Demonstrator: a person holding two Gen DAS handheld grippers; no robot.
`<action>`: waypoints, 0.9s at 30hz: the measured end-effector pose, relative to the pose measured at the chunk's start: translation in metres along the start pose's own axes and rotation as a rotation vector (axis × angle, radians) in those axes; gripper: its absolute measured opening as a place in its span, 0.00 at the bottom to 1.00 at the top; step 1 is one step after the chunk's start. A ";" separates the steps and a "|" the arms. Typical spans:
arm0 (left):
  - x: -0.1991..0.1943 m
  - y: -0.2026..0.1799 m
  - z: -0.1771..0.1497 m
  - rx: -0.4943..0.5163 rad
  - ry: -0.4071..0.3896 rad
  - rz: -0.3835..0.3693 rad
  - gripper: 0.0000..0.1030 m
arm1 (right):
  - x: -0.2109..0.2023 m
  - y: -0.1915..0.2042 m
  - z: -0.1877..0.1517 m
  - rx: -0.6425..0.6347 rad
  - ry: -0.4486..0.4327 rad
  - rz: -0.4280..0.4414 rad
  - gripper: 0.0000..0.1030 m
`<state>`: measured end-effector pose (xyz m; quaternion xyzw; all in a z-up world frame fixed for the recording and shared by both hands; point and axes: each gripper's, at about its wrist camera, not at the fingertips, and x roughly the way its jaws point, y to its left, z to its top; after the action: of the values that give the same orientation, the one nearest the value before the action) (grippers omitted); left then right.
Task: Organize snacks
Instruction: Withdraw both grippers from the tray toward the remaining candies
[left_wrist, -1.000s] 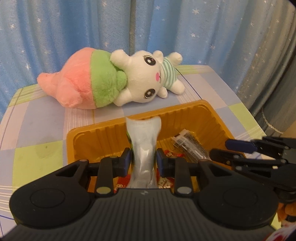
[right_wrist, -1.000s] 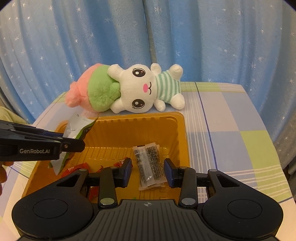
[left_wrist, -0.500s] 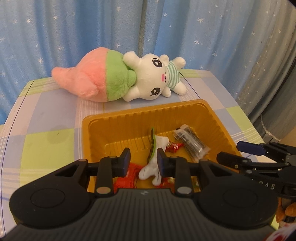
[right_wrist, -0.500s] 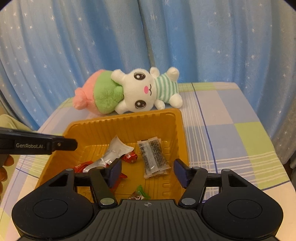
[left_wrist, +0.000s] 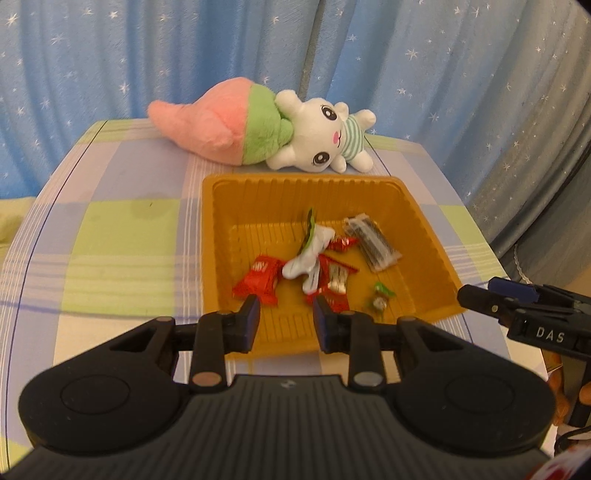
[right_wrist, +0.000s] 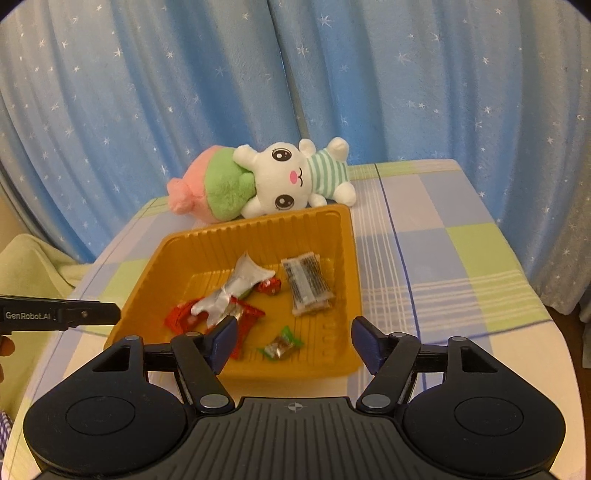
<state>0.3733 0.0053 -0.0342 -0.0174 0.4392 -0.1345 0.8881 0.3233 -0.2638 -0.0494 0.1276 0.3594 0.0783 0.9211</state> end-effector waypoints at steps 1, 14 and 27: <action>-0.004 0.000 -0.004 -0.002 0.001 0.003 0.28 | -0.004 0.000 -0.003 0.000 0.001 -0.002 0.66; -0.036 -0.012 -0.055 -0.009 0.001 0.023 0.44 | -0.042 0.005 -0.042 0.023 0.026 -0.011 0.67; -0.044 -0.018 -0.099 0.007 0.033 0.026 0.45 | -0.053 0.016 -0.079 0.043 0.086 0.005 0.67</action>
<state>0.2659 0.0078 -0.0585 -0.0064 0.4536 -0.1249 0.8824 0.2299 -0.2471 -0.0670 0.1447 0.4001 0.0783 0.9016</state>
